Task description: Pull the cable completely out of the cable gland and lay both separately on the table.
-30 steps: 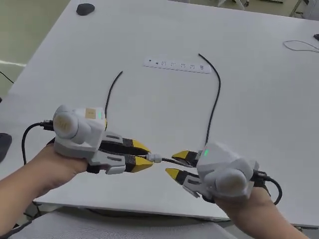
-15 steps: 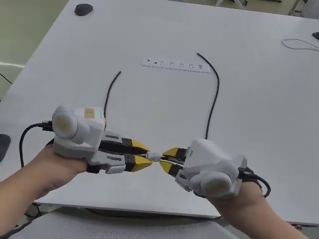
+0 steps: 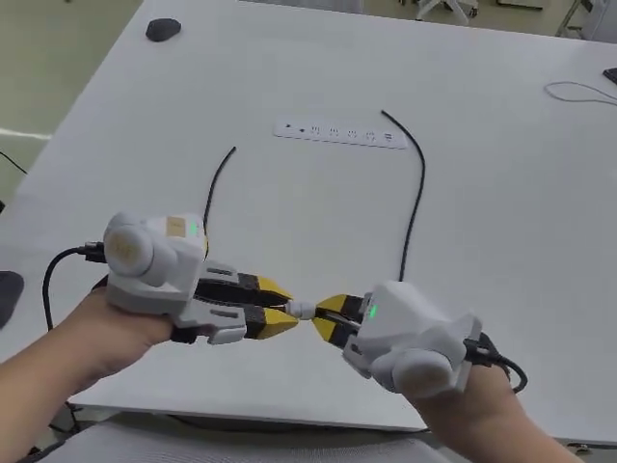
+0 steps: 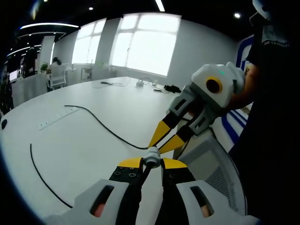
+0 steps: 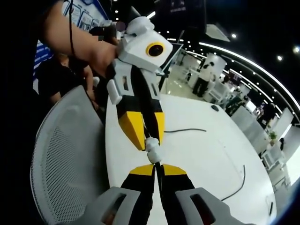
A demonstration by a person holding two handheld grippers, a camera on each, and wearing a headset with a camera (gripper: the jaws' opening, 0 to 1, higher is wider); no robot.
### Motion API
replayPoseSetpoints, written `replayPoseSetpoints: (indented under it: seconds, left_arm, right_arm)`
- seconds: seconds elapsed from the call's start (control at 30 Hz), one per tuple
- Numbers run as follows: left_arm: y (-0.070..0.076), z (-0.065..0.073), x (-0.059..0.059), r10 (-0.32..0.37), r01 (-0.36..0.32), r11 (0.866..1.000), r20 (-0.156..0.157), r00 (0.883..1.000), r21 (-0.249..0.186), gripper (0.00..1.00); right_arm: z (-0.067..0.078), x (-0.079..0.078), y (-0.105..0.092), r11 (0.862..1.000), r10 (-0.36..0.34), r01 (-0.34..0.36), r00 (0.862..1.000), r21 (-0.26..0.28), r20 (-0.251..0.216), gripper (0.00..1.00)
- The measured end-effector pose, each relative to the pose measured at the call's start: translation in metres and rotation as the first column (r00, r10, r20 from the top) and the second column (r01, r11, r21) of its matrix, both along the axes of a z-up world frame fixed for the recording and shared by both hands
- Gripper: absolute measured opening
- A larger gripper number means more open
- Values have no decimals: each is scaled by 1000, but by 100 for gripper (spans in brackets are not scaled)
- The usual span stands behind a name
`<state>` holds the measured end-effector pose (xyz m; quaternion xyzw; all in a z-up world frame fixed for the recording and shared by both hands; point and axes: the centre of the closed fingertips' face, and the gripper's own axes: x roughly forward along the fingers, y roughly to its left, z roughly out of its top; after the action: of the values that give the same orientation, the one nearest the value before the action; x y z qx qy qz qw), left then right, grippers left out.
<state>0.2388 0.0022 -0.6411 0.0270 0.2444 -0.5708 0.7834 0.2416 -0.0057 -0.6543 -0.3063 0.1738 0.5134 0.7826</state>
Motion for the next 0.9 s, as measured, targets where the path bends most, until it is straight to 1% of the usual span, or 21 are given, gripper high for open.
replayPoseSetpoints:
  seconds: [0.1,0.2,0.3,0.47,0.53,0.63,0.67,0.73,0.8,0.9]
  left_arm:
    - [0,-1,0,1,-1,1000,1,1000,3,15]
    - [0,-3,3,7,-7,1000,-10,1000,1,15]
    - [-1,0,5,8,-8,1000,-2,1000,-3,15]
    - [-1,3,9,10,-10,1000,3,1000,-10,15]
    - [-1,4,9,11,-11,1000,5,1000,-12,15]
    - [1,7,10,23,-23,1000,3,1000,-19,15]
    - [2,8,10,26,-26,999,3,1000,-21,15]
    - [2,9,10,30,-30,999,3,1000,-23,15]
    - [3,9,9,32,-32,999,4,999,-21,15]
    - [3,10,10,37,-37,999,6,999,-22,15]
  right_arm:
    - [-2,2,-1,1000,0,0,1000,0,-4,0]
    - [-3,3,-2,1000,-4,4,1000,-6,-6,0]
    - [-3,8,-8,1000,-16,16,1000,-14,-5,0]
    - [-3,13,-15,998,-62,62,997,12,-40,0]
    - [-5,15,-18,997,-76,77,996,17,-44,0]
    - [-7,19,-24,990,-129,133,988,50,-86,0]
    - [-8,21,-25,988,-138,143,986,53,-88,0]
    - [-11,22,-27,984,-158,167,980,66,-117,0]
    - [-12,23,-29,981,-169,179,978,79,-125,0]
    - [-15,26,-33,973,-203,216,969,84,-142,0]
